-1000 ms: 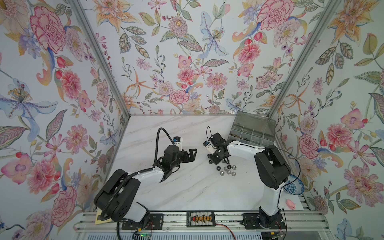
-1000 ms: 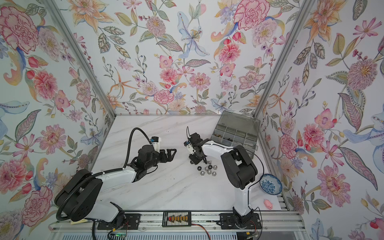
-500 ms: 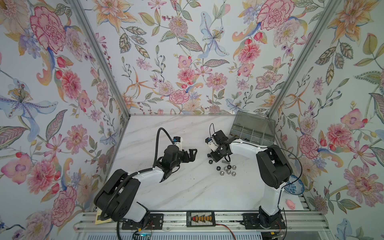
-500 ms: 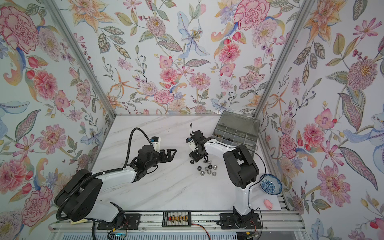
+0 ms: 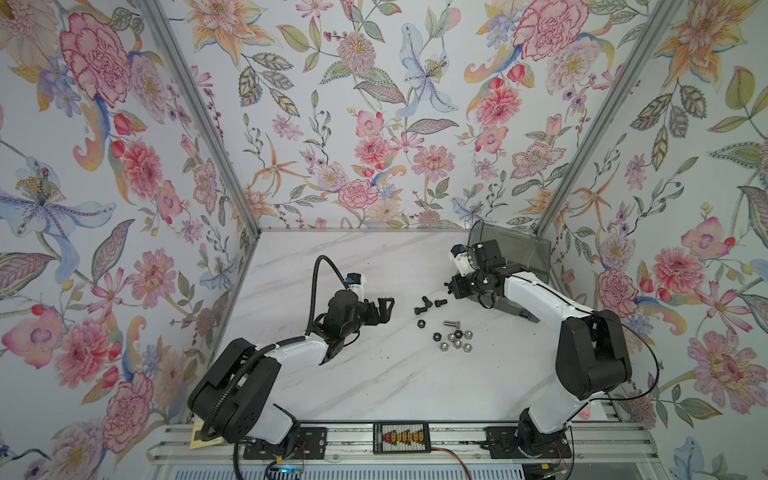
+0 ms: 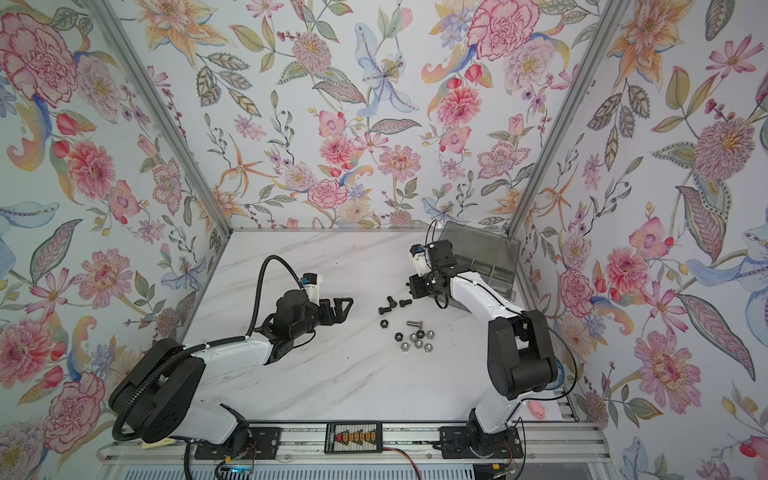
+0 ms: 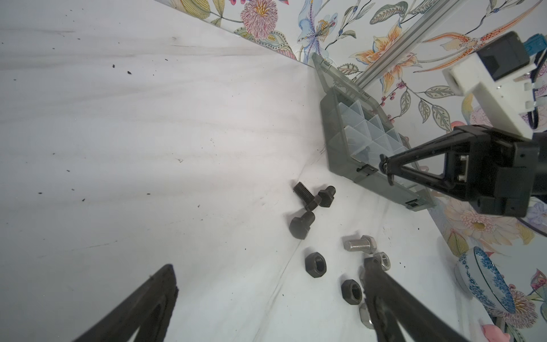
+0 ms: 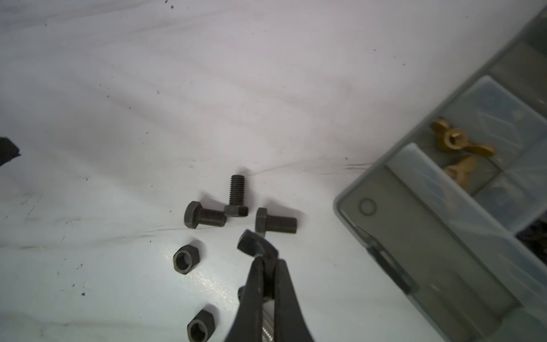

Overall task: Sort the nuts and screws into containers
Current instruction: 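Carry the black wing nut with the right gripper into the box compartment, then open the right gripper to release the wing nut and return to the pile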

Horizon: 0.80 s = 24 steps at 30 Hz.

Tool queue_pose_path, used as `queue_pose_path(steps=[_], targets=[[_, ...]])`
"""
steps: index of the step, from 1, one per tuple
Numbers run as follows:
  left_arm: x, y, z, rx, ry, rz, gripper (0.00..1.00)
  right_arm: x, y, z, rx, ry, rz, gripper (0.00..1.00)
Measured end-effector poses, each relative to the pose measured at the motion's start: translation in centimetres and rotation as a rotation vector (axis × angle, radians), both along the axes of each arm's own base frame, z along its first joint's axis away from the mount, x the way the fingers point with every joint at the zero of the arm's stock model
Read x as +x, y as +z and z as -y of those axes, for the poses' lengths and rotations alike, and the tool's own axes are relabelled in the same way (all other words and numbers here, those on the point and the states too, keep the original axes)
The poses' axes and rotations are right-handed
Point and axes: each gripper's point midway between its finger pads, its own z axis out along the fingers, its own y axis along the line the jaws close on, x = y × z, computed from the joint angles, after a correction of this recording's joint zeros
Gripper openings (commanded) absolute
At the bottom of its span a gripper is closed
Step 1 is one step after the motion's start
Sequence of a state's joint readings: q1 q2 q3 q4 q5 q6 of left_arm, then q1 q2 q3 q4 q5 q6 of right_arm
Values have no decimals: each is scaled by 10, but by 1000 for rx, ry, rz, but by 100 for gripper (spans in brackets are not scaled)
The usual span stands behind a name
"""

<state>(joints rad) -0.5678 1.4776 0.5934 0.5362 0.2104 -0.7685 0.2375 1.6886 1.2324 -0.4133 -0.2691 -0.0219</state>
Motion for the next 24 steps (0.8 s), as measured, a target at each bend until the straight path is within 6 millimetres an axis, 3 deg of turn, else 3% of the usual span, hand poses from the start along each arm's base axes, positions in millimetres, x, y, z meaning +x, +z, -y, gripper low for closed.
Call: queue_pose_path(steps=[6,12,18,24], targets=[[0,0,0,0,0,0,99,32,9,69,-7,-247,29,0],[0,-1,0,2,1,-2,100,60,7,114,15,-415,29,0],[-1,-2,-1,5,1,-6,99,73,-14,143,32,-518,-23,0],[-2,-4,-1,11,1,-15,99,83,-26,149,23,-540,-39,0]])
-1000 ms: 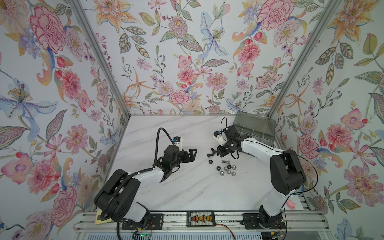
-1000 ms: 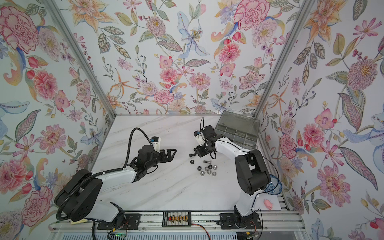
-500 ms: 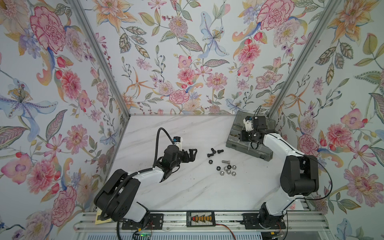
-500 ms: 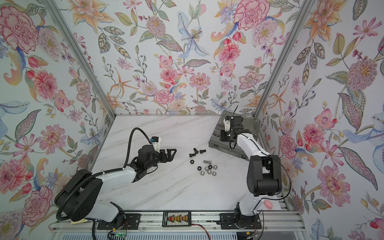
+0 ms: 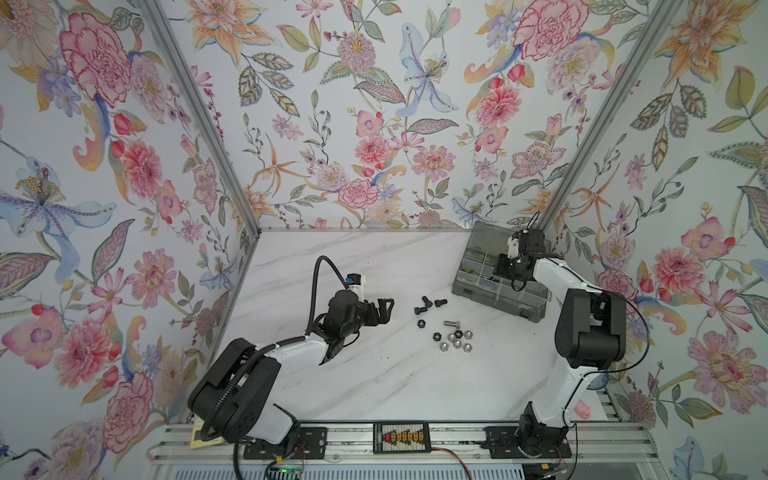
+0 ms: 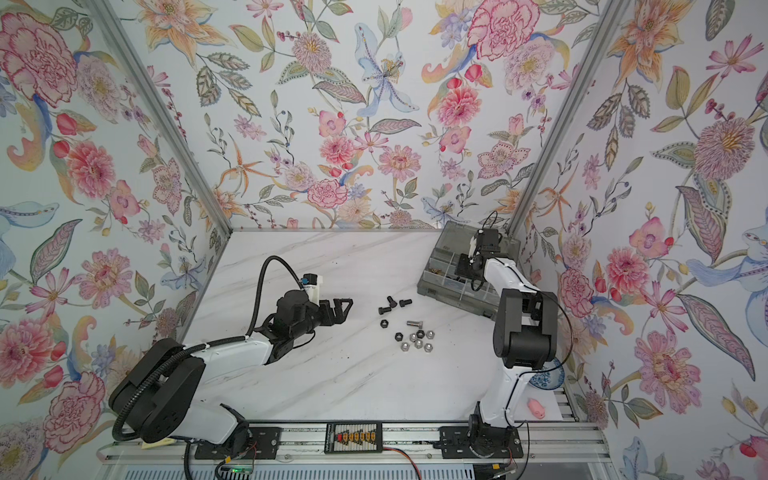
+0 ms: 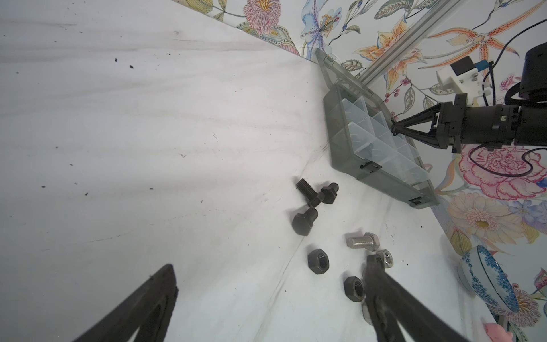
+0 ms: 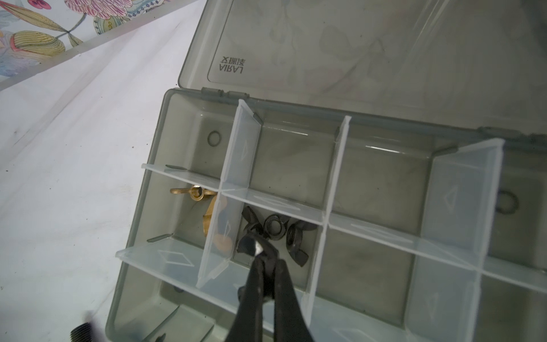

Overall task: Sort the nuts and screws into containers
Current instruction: 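Open the right gripper to release the wing nut and return to the pile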

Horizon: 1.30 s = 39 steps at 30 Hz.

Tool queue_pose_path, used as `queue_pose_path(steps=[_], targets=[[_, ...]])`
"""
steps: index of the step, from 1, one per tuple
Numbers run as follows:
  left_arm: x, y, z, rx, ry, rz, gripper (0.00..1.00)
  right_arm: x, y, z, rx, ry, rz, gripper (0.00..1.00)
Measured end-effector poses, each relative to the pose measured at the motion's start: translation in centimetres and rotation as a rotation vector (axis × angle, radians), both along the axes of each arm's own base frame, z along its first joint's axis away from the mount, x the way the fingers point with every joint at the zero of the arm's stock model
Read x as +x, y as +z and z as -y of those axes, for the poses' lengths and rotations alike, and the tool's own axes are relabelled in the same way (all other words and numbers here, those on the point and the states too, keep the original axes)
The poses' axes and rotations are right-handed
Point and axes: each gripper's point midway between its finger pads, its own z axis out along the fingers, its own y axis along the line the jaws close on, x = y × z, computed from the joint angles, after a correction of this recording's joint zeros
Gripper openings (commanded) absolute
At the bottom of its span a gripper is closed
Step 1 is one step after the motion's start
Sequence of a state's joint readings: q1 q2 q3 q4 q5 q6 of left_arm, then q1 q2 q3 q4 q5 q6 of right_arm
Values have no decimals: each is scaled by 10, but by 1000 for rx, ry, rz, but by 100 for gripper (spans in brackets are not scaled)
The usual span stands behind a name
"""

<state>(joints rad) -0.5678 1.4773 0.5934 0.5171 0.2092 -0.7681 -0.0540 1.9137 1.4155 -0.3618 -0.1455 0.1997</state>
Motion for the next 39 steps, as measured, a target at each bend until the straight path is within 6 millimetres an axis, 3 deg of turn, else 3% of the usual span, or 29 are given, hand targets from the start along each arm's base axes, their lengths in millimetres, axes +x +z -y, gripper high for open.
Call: queue_pose_path(steps=[7,12,20,25,28,31,35,39], targets=[[4,3,2,-3,0,4,99,3,-10,0,1,-1,-19,3],[11,6,8,-8,-4,9,99,4,-10,0,0,0,-17,15],[19,14,17,-24,-23,20,99,4,-10,0,-1,2,-17,25],[26,7,22,-17,-25,5,99,1,-8,-1,1,5,-20,27],[28,6,23,-12,-23,0,99,-8,5,-4,12,15,-4,30],[31,9,26,-16,-20,3,99,-25,33,-17,36,44,42,34],[30,8,29,-19,-25,-1,99,-51,75,-52,65,123,120,40],[28,6,34,-22,-39,-3,99,-79,93,-95,80,219,156,45]])
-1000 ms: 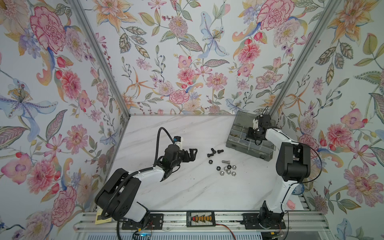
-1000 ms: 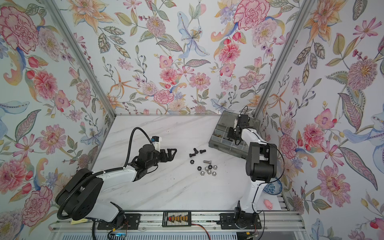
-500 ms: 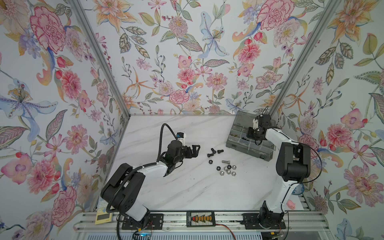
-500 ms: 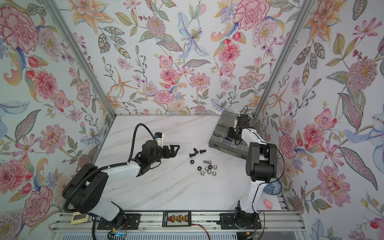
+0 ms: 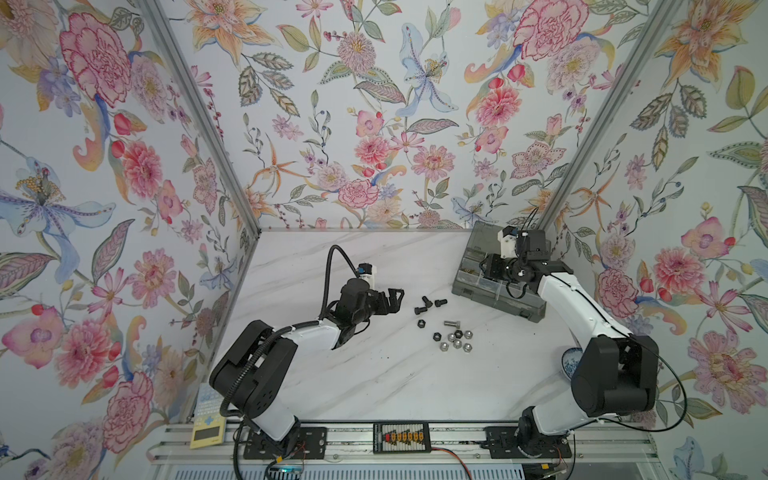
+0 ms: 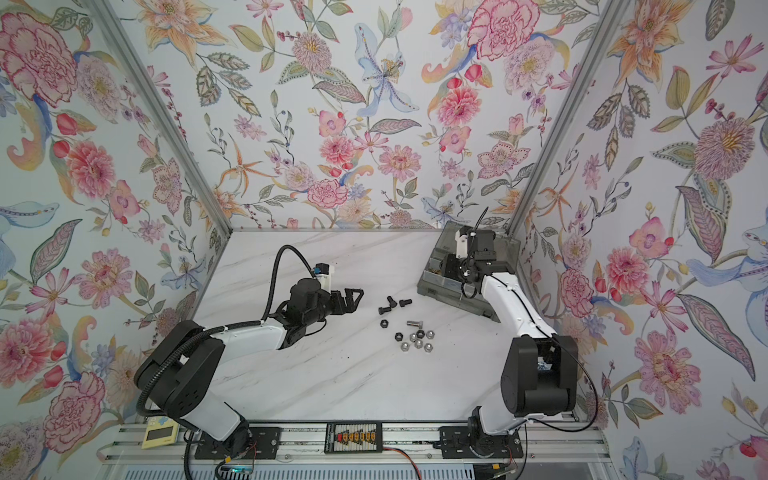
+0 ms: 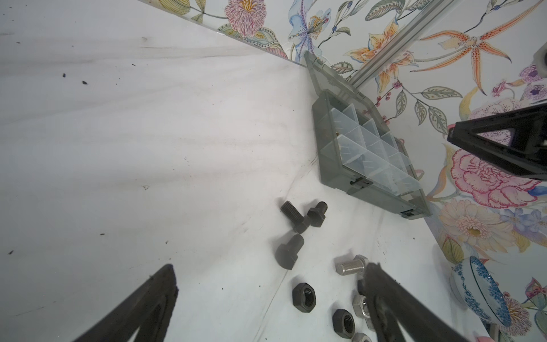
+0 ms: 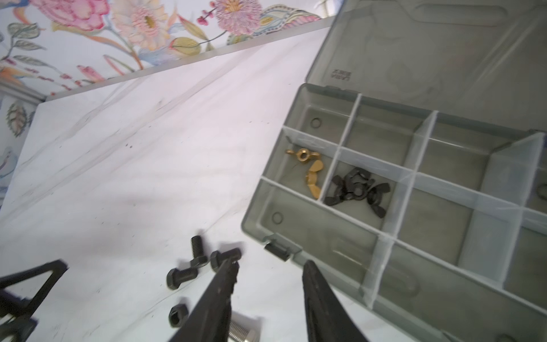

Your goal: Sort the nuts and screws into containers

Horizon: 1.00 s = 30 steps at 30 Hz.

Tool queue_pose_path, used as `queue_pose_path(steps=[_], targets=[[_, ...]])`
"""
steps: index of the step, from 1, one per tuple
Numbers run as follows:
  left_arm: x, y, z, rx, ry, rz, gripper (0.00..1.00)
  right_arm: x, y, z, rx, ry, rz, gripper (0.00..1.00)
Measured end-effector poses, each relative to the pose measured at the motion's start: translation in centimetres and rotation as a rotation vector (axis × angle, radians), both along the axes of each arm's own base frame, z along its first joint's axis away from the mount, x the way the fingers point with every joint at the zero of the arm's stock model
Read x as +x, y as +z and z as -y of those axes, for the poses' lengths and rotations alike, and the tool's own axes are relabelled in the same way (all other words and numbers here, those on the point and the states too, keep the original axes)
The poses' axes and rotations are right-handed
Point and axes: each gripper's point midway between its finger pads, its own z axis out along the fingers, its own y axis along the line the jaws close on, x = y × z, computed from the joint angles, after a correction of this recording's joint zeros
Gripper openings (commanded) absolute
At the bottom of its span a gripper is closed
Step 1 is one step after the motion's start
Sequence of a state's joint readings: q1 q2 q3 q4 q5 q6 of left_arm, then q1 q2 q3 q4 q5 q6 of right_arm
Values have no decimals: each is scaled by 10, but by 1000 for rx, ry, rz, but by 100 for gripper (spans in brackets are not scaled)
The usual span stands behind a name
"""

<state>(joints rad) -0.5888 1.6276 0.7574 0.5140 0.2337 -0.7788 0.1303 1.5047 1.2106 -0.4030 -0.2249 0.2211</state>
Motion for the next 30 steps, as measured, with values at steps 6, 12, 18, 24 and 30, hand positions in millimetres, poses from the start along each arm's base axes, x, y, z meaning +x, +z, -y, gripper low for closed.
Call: queue_pose_path(steps=[6,12,18,24,30], targets=[[-5,-2,4,1,-37,-7,99,-43,-26,-32,8,64,-77,47],[-11,-8,-3,64,-45,-16,99,-75,-66,-37,-7,61,-197,48],[-13,-10,-7,80,-39,-19,99,-92,-87,-48,-15,83,-270,46],[-15,-16,-10,93,-33,-32,99,-107,-117,-53,-29,91,-368,46],[-15,-17,-11,99,-26,-38,99,-121,-134,-51,-35,91,-438,46]])
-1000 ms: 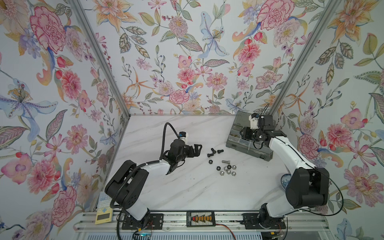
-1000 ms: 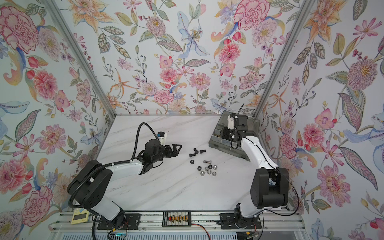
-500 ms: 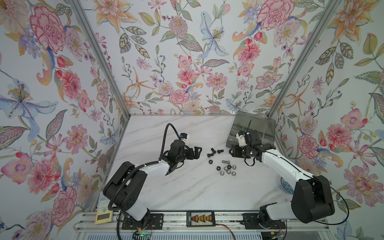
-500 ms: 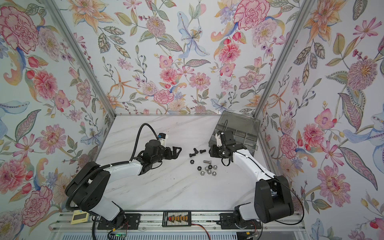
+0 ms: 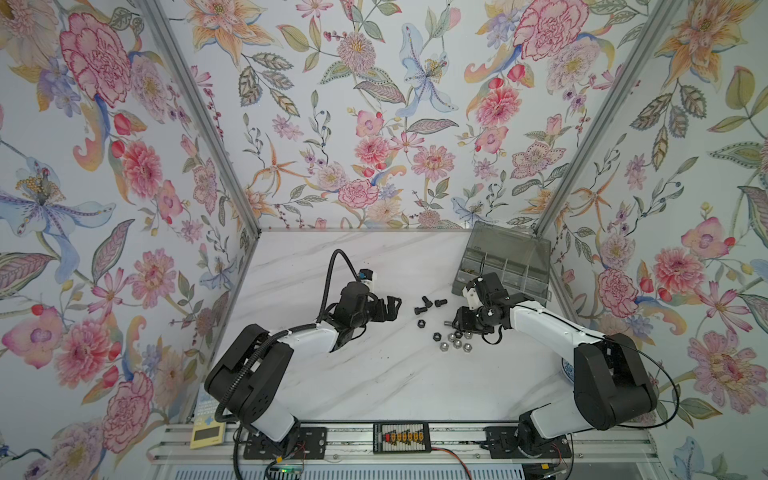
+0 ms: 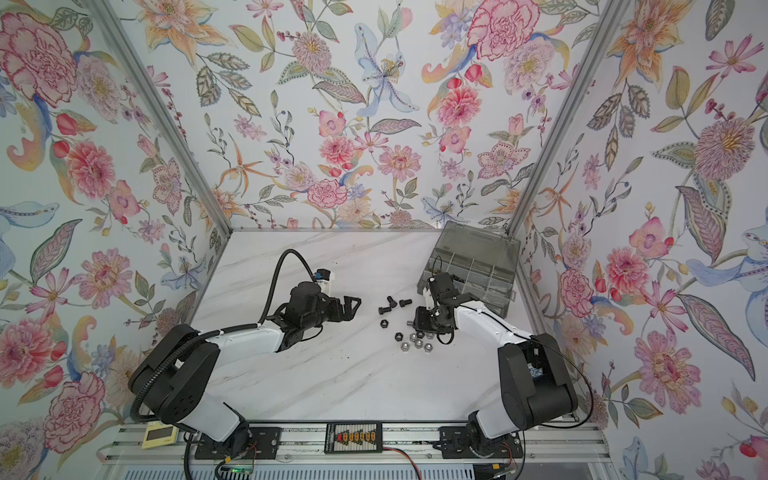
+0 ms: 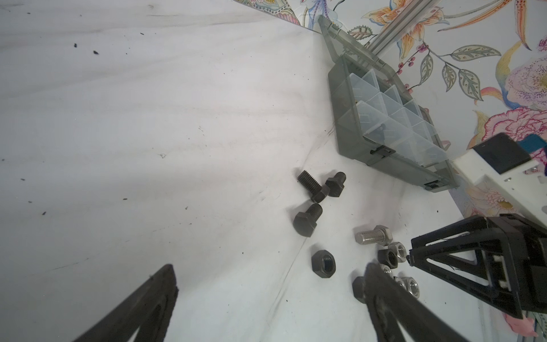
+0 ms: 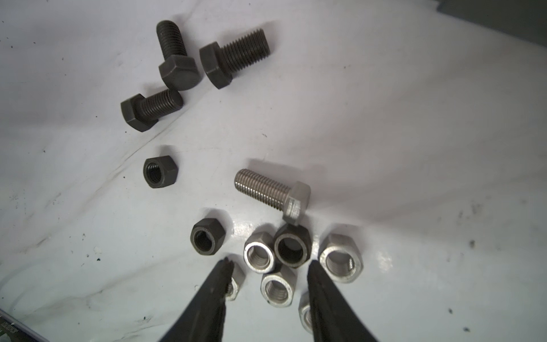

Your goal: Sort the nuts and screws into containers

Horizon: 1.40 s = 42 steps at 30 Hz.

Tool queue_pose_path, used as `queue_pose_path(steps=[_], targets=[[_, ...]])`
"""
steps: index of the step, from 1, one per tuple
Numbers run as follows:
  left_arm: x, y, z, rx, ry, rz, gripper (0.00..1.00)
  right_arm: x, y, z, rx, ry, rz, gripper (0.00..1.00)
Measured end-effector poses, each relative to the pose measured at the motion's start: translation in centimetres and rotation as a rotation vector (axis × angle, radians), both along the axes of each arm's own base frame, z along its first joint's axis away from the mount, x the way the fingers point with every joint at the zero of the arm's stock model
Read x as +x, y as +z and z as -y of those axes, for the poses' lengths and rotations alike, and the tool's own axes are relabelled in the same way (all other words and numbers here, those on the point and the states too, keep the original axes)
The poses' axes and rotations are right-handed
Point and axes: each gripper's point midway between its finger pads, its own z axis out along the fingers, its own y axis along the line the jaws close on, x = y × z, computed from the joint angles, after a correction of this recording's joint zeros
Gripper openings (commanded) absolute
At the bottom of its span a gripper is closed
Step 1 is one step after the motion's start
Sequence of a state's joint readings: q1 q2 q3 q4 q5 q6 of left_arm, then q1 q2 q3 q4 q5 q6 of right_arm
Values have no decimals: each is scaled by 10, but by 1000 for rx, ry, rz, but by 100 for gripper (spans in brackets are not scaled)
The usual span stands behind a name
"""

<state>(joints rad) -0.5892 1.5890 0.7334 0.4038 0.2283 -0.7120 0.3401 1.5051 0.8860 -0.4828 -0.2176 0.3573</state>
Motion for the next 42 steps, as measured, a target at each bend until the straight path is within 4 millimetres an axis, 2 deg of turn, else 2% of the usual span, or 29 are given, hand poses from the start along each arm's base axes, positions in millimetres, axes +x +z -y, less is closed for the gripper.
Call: queue_pose_path(steps=[8,17,23,37,42], targets=[[0,0,0,-10,7,-8,99,-1,-6,0,-1,-13,-24,46],[-2,0,3,-15,3,-11,99,-6,-22,5,-27,-48,-80,46],[-2,0,3,-14,3,-11,99,-5,-23,7,-31,-91,-87,42],[-2,-1,3,-7,-6,-8,99,-5,-24,6,-50,-166,-89,42],[-2,-3,3,-5,-6,-12,99,-5,-17,4,-43,-173,-74,43]])
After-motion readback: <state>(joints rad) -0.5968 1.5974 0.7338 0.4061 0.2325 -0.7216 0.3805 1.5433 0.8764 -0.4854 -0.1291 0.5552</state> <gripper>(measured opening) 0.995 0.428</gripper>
